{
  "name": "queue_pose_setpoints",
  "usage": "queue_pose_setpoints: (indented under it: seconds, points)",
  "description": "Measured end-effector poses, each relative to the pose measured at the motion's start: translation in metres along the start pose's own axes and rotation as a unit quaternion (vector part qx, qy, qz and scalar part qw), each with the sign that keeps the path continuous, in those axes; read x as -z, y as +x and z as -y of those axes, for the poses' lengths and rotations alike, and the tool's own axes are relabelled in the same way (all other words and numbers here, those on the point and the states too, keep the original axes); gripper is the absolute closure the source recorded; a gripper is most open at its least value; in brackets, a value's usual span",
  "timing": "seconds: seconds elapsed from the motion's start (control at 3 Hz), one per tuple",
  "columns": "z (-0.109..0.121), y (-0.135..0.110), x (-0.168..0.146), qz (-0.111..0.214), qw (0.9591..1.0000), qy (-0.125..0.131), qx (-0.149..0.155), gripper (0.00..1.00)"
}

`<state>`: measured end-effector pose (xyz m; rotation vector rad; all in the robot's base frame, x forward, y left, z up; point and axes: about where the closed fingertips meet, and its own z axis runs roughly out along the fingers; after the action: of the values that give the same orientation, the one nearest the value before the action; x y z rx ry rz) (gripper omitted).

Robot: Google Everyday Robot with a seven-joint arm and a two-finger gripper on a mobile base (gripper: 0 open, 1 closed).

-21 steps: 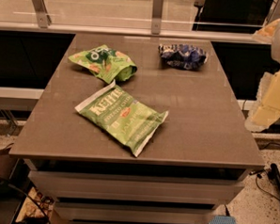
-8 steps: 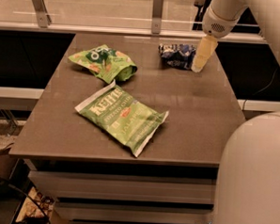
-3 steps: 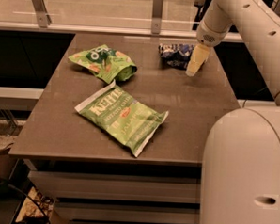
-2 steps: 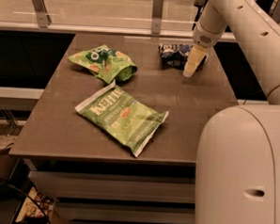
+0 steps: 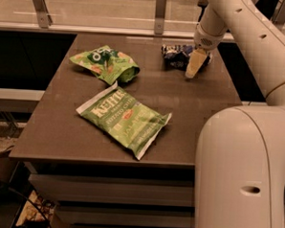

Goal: Pick blue chip bag

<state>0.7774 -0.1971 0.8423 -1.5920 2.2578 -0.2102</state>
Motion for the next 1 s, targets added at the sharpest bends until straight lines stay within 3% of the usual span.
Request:
queue_pose_setpoints:
  seconds: [1.0]
  points:
    - [-0.0024,-0.0013,-0.0111,-0.001,1.0,-0.006,0.001,0.87]
